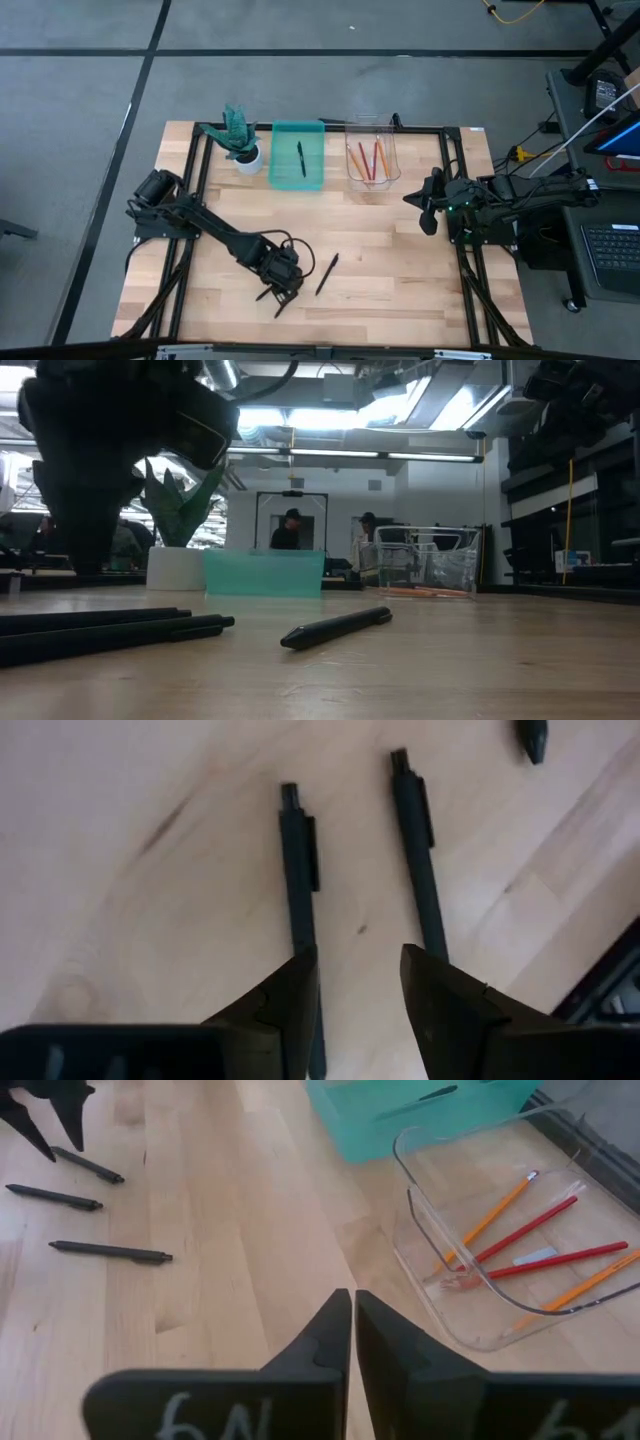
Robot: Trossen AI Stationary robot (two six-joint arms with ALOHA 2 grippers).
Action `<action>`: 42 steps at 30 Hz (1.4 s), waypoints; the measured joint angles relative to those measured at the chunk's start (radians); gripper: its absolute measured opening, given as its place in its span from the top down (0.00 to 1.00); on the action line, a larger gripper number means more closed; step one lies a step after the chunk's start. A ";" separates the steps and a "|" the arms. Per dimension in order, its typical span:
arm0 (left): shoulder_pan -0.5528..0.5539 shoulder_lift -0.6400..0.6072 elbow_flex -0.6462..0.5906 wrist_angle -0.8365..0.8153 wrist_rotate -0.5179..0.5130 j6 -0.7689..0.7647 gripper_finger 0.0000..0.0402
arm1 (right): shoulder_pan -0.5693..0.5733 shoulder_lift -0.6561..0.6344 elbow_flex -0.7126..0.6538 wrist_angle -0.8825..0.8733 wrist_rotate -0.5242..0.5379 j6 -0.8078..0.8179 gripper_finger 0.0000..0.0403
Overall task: Sort pens & pencils
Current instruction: Put the left black pen into the green bin
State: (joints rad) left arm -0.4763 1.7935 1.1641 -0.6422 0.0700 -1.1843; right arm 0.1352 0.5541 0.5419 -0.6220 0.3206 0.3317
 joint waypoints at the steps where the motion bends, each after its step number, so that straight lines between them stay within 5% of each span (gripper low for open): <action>1: 0.003 0.000 0.000 -0.005 -0.004 0.000 0.66 | 0.000 0.000 0.000 0.000 0.000 0.000 0.95; 34: 0.061 0.129 0.004 -0.040 0.030 0.128 0.72 | 0.000 0.000 0.000 0.000 0.000 0.000 0.95; 42: 0.062 0.129 0.004 -0.066 0.013 0.148 0.85 | 0.000 0.000 0.000 0.000 0.002 0.000 0.95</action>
State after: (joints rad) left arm -0.4141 1.9224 1.1678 -0.7082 0.0828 -1.0363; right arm 0.1351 0.5539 0.5419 -0.6224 0.3223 0.3317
